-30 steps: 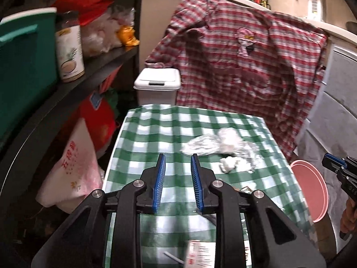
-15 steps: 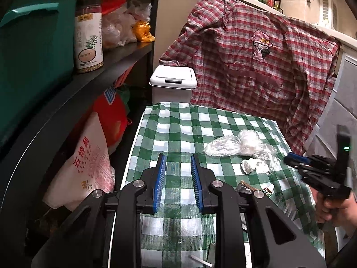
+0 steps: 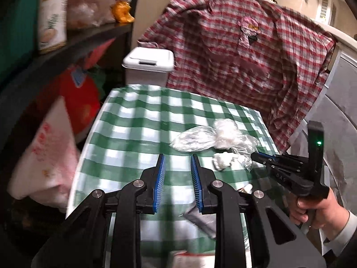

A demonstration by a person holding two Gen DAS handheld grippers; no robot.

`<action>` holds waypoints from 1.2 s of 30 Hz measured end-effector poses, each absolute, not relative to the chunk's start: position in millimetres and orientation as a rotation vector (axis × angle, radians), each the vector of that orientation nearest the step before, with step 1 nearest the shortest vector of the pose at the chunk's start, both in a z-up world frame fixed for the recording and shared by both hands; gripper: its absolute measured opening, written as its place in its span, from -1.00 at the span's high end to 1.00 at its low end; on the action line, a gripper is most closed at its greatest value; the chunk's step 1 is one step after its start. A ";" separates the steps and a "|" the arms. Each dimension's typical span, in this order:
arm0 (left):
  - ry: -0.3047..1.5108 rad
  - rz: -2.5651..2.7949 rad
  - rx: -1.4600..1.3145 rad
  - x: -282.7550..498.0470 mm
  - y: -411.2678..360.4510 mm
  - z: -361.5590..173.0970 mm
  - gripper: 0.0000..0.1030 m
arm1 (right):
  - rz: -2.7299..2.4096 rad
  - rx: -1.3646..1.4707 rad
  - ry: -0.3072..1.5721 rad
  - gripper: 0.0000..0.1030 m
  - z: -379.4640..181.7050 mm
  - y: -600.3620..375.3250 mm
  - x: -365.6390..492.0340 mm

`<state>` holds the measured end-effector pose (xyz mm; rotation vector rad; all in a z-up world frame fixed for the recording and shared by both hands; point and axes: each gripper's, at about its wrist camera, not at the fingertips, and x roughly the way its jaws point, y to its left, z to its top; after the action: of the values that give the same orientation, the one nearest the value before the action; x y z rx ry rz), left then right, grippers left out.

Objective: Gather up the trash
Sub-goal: 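Grasp the clear plastic bag with the right tool while the left tool moves toward the tissue ball, then grasp the white tissue ball with the left tool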

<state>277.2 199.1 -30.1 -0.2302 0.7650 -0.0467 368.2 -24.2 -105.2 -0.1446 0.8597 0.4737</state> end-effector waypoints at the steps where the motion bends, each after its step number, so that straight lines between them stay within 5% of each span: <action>1: 0.775 -0.048 -0.242 282.8 193.7 -33.4 0.54 | 0.460 -0.148 0.858 0.97 -103.2 -26.1 368.1; 9: 0.857 -0.088 -0.222 314.4 155.1 -55.5 0.53 | 0.364 -0.097 0.810 0.97 -77.9 -65.9 362.7; 11: 0.878 -0.093 -0.225 321.4 149.3 -60.0 0.35 | 0.348 -0.095 0.816 0.97 -76.5 -74.4 362.5; 13: 0.896 -0.092 -0.225 328.4 144.1 -64.6 -0.04 | 0.341 -0.090 0.827 0.97 -77.4 -81.2 362.4; 20: 0.970 -0.059 -0.260 349.8 134.4 -84.9 -0.03 | 0.340 -0.087 0.840 0.97 -78.0 -93.4 360.2; 29: 1.013 -0.057 -0.287 353.7 129.1 -88.9 0.85 | 0.338 -0.090 0.833 0.98 -72.1 -101.1 356.7; 36: 0.937 -0.055 -0.287 338.1 133.7 -53.7 0.90 | 0.322 -0.091 0.803 0.98 -54.8 -103.5 343.8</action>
<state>338.1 133.7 -53.7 -0.2866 0.9373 -0.0549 343.8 -103.5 -54.8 -0.0914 0.8026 0.3224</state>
